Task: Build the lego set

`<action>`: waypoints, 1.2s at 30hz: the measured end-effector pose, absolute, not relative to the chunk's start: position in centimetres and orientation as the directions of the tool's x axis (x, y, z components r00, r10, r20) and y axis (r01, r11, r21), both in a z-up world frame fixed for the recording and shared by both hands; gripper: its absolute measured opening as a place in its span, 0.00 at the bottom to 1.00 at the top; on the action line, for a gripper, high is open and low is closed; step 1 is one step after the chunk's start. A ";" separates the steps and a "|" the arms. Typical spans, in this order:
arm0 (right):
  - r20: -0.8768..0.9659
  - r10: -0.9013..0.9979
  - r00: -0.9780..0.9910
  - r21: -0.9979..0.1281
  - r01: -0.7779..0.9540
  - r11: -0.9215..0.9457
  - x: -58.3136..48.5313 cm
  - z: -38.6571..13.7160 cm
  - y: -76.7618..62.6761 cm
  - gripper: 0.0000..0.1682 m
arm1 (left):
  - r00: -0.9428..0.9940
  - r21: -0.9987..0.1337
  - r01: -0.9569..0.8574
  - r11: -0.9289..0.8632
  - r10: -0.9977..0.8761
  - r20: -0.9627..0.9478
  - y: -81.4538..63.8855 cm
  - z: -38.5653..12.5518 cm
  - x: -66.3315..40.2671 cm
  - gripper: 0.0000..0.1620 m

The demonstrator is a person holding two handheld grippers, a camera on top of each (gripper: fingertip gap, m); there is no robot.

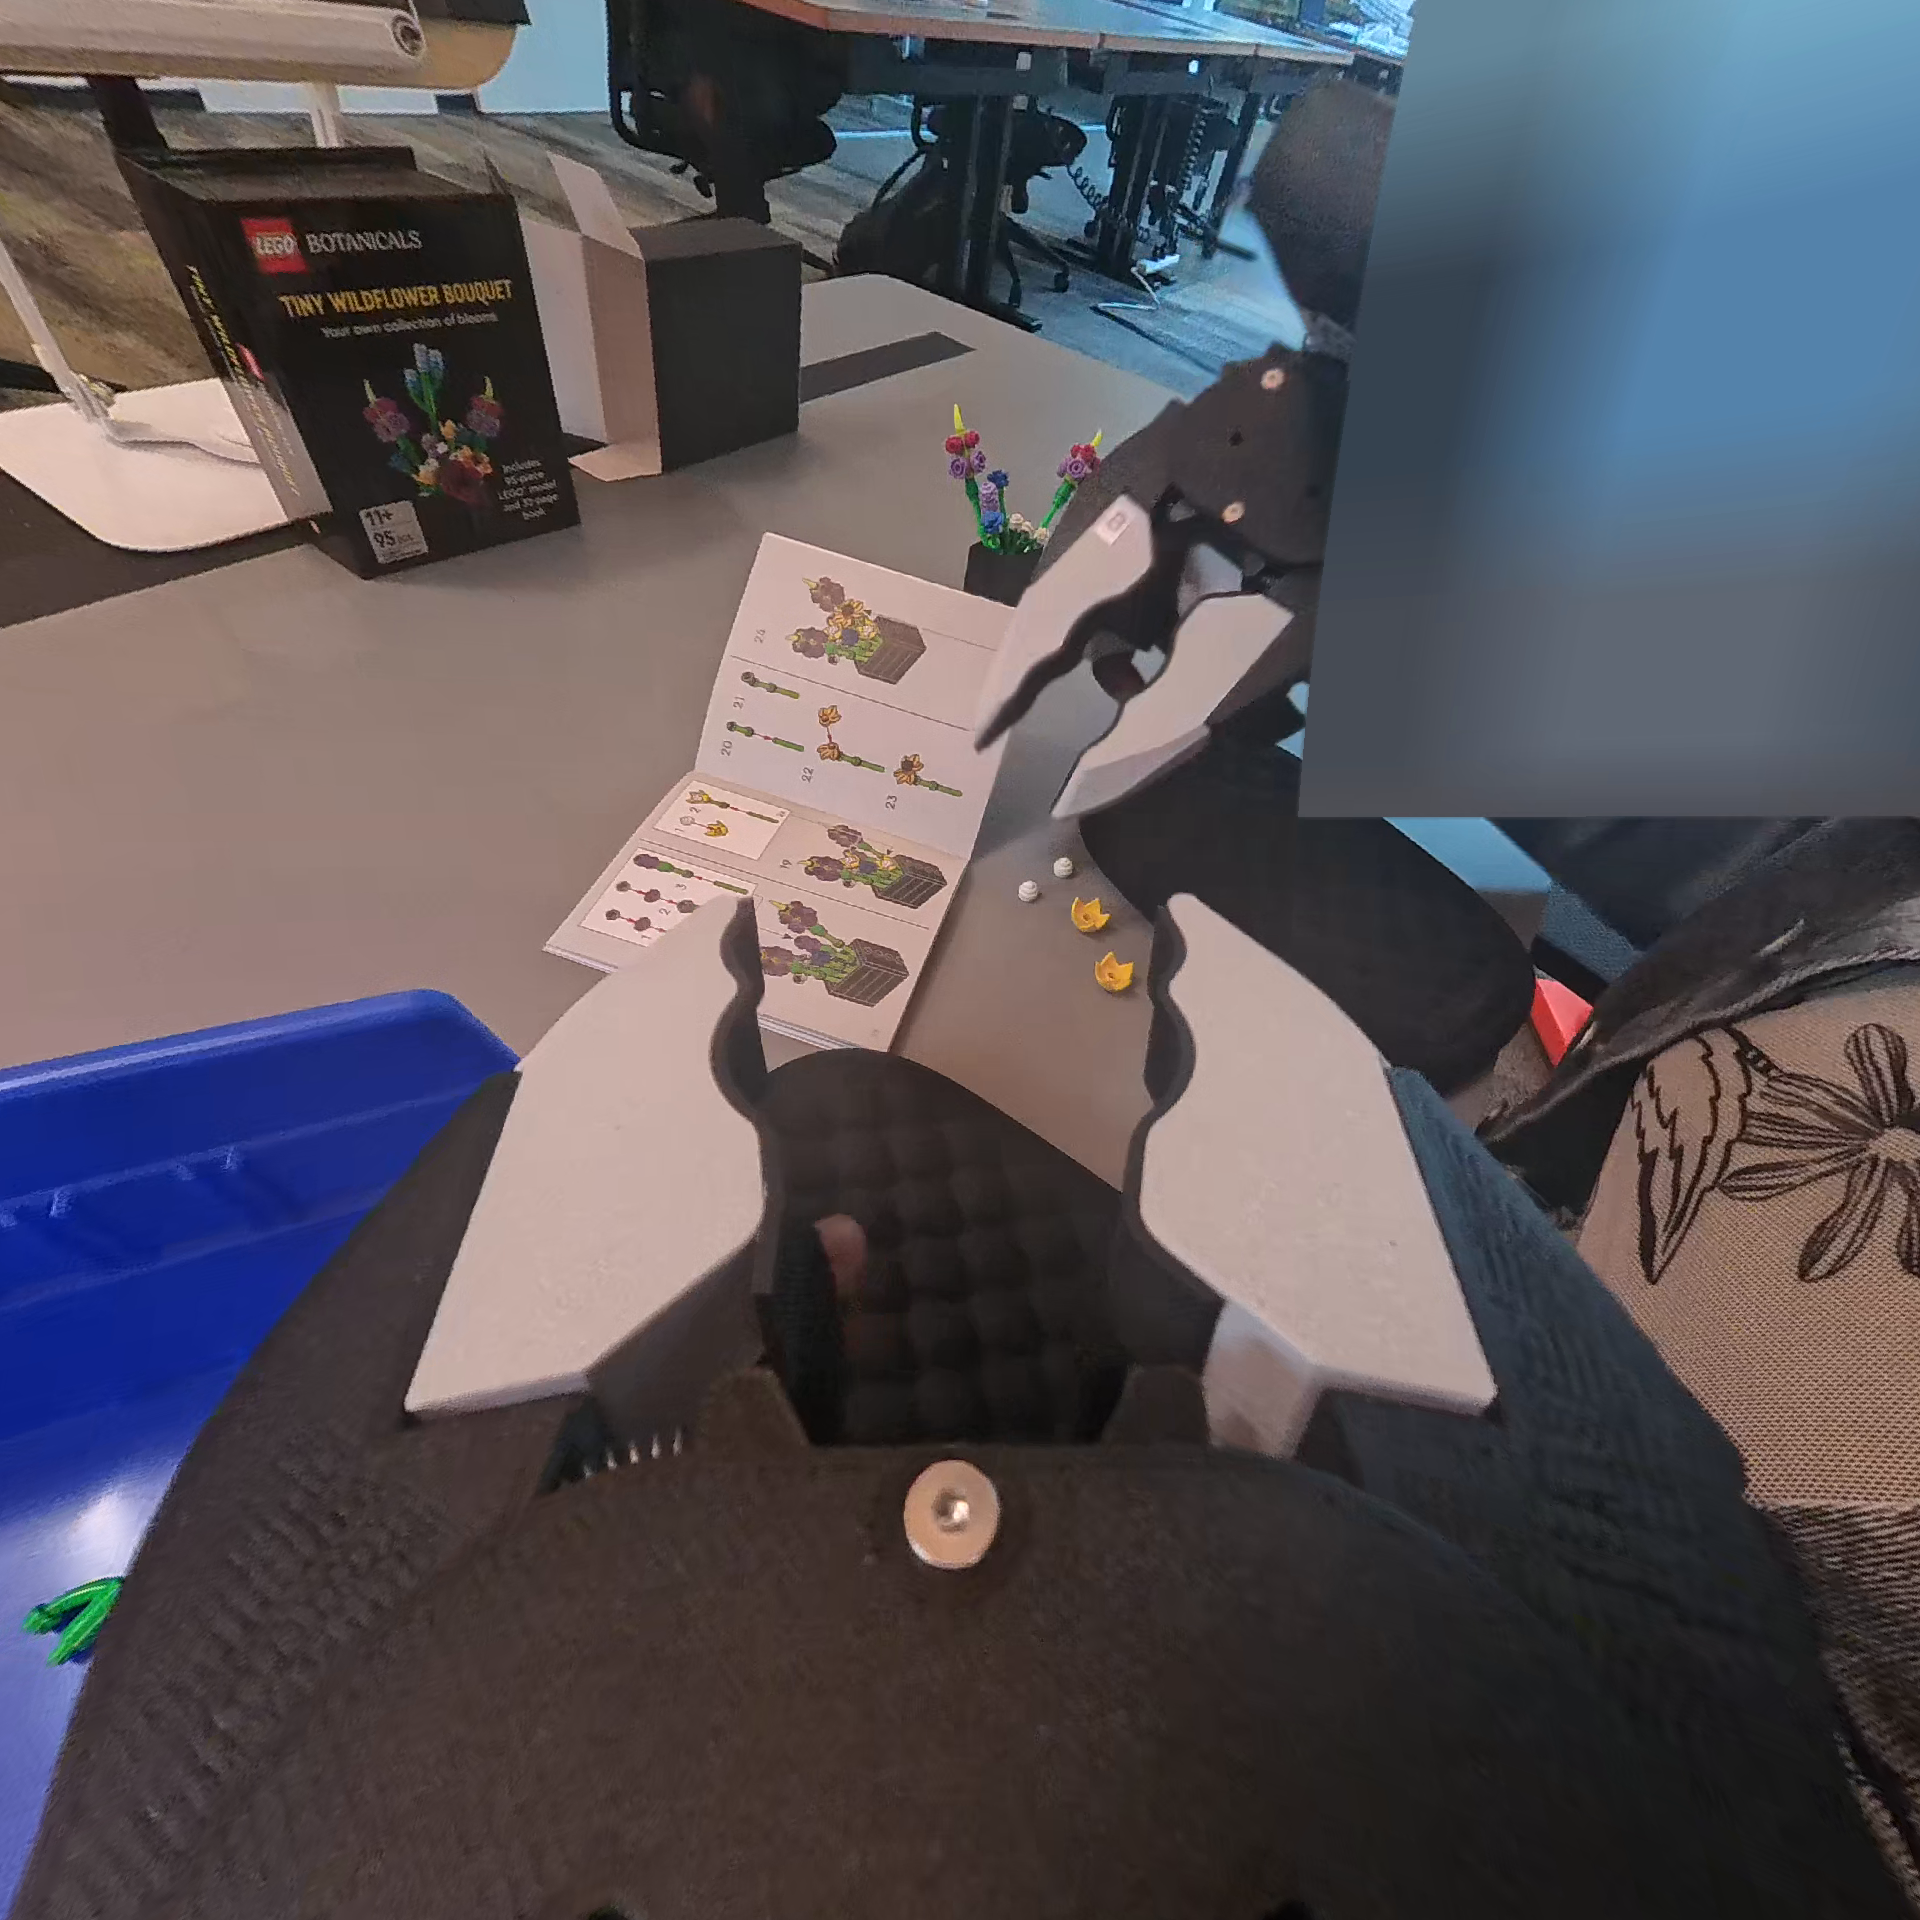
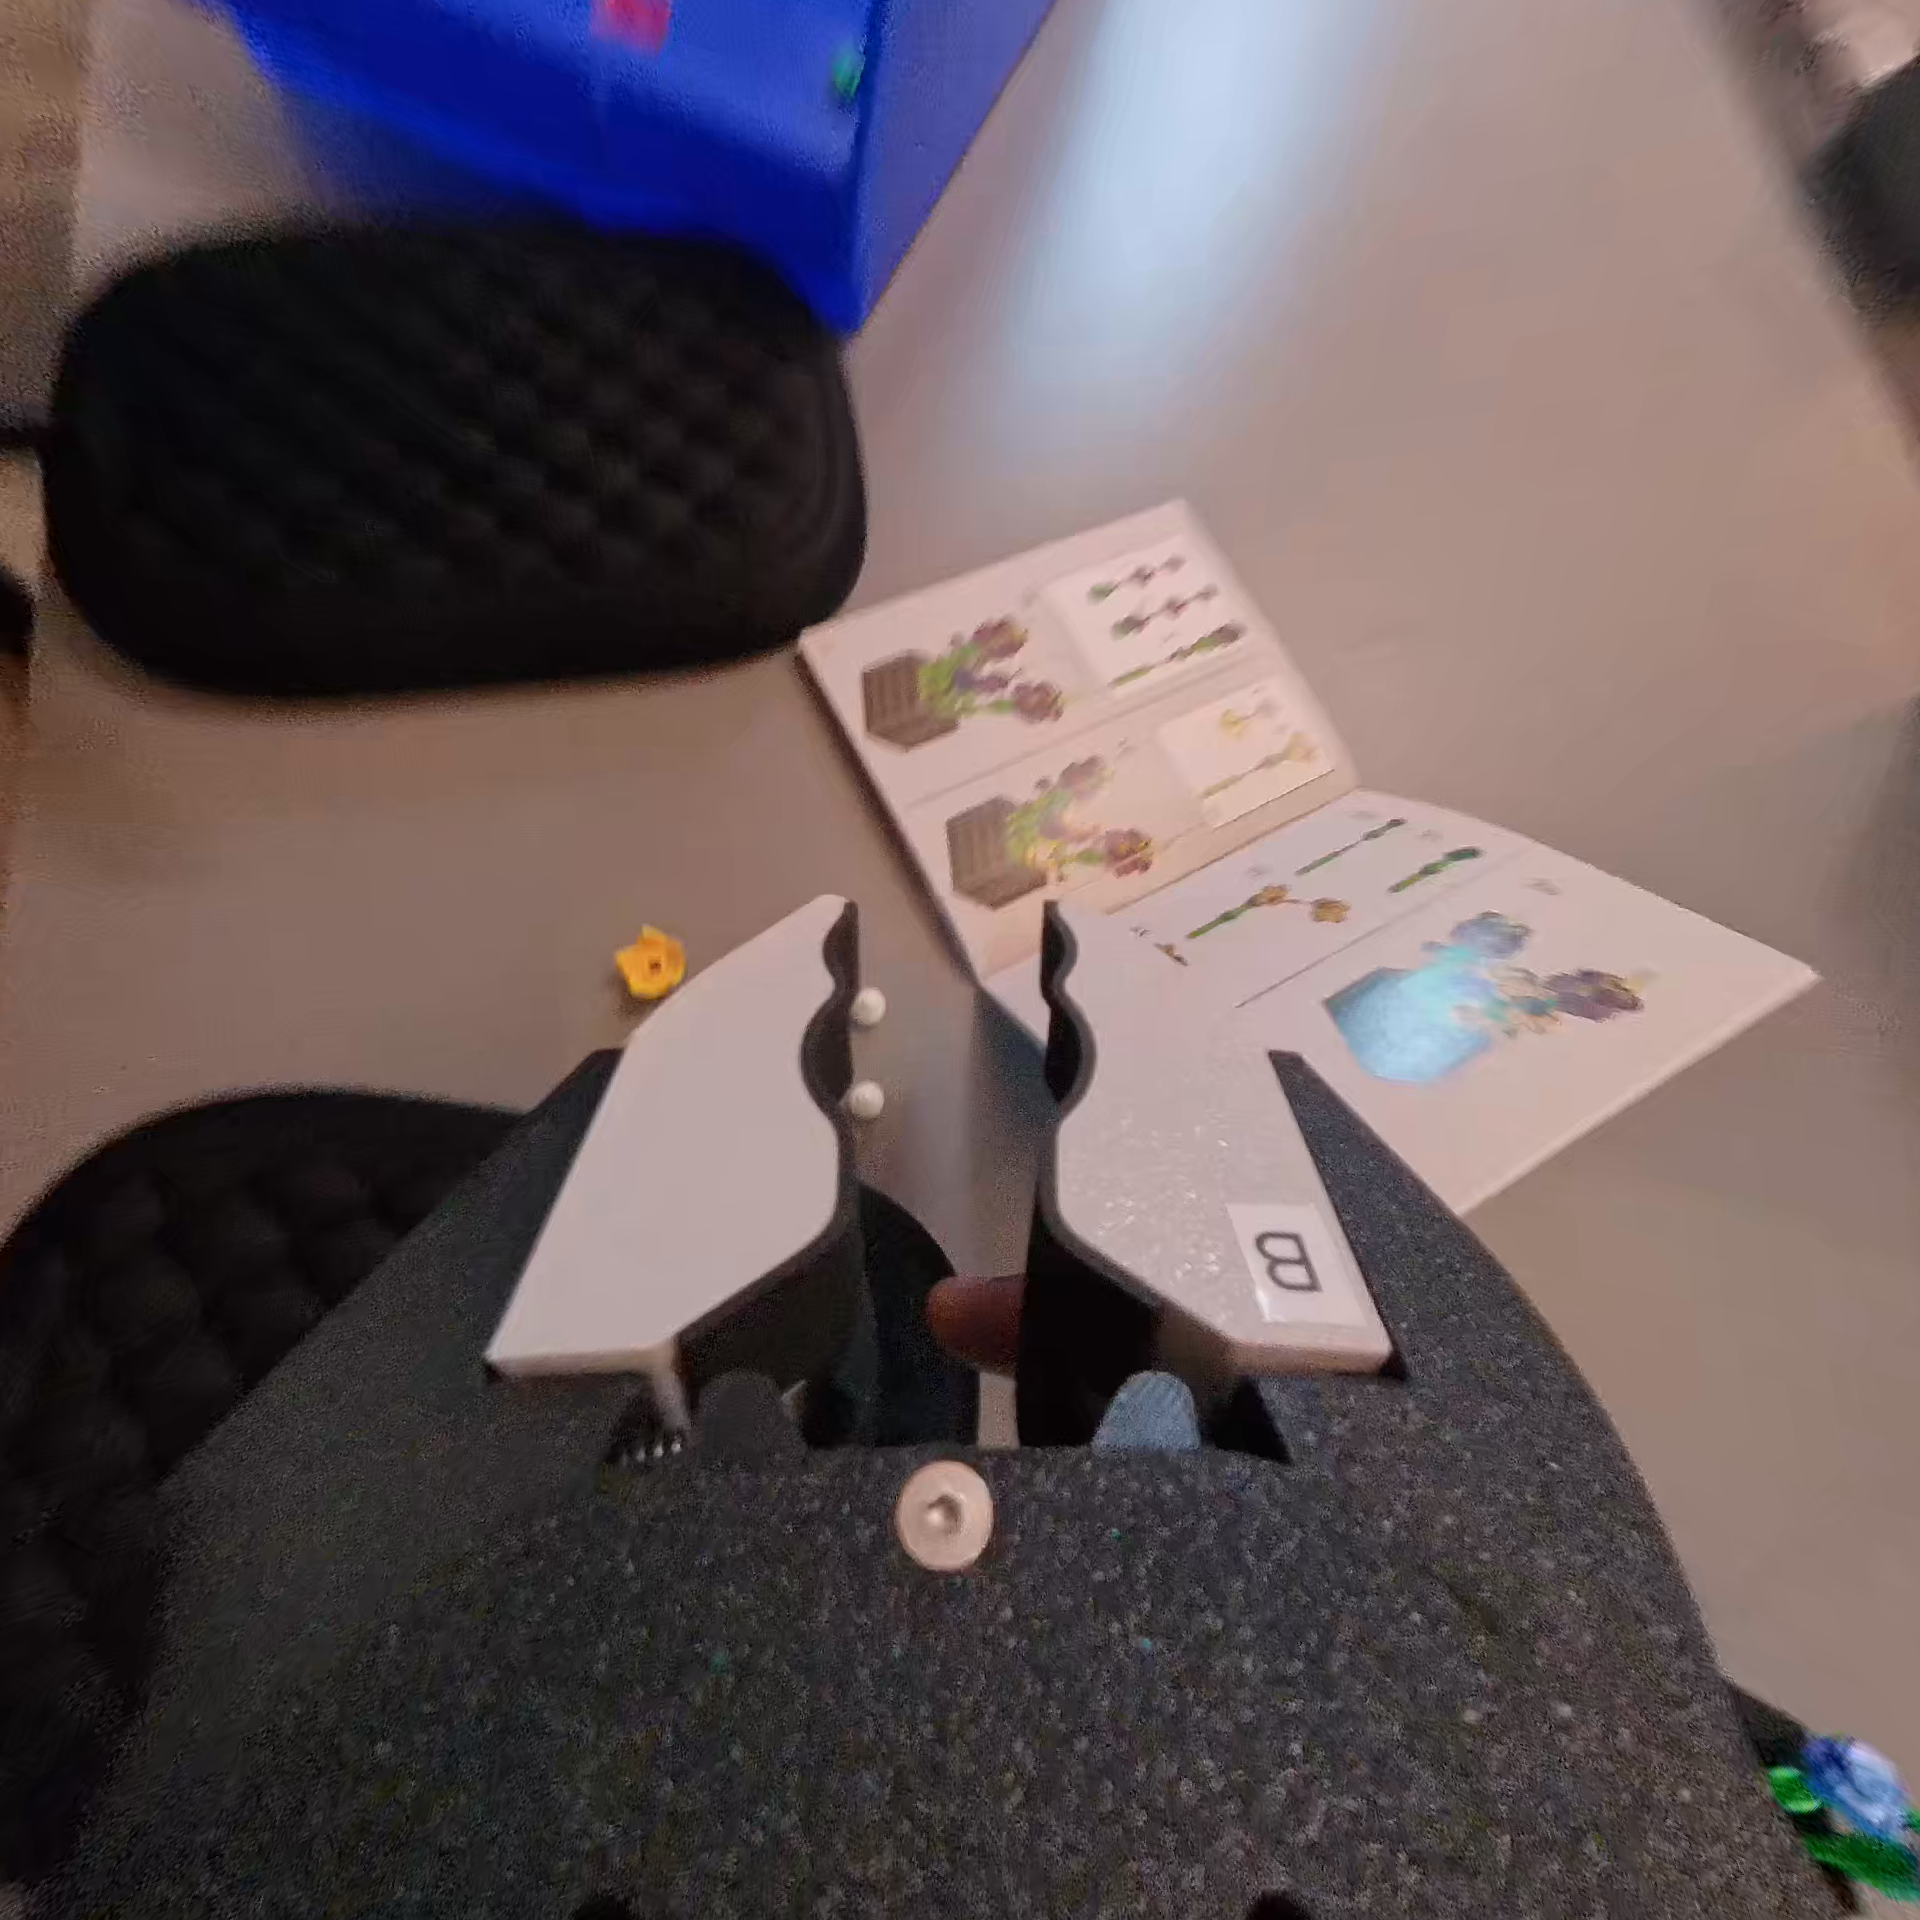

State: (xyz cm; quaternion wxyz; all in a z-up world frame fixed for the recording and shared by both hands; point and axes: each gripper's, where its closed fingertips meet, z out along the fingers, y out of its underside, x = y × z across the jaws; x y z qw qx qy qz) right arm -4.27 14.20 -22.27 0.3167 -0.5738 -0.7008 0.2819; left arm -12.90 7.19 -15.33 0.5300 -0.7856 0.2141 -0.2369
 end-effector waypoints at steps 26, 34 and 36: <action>-0.317 0.844 0.433 -0.886 0.182 -0.426 -1.1 -21.1 21.4 0.04 | 0.788 -0.973 -0.077 -0.217 -0.612 0.074 7.6 -14.5 -12.1 0.62; -0.303 0.825 0.476 -0.883 0.185 -0.431 -0.8 -21.4 21.4 0.04 | 0.827 -0.980 -0.096 -0.175 -0.563 0.019 7.0 -12.3 -14.1 0.62; -0.300 0.825 0.480 -0.884 0.185 -0.429 -0.7 -21.3 21.4 0.04 | 0.832 -0.982 -0.094 -0.161 -0.555 0.012 6.1 -10.9 -15.2 0.62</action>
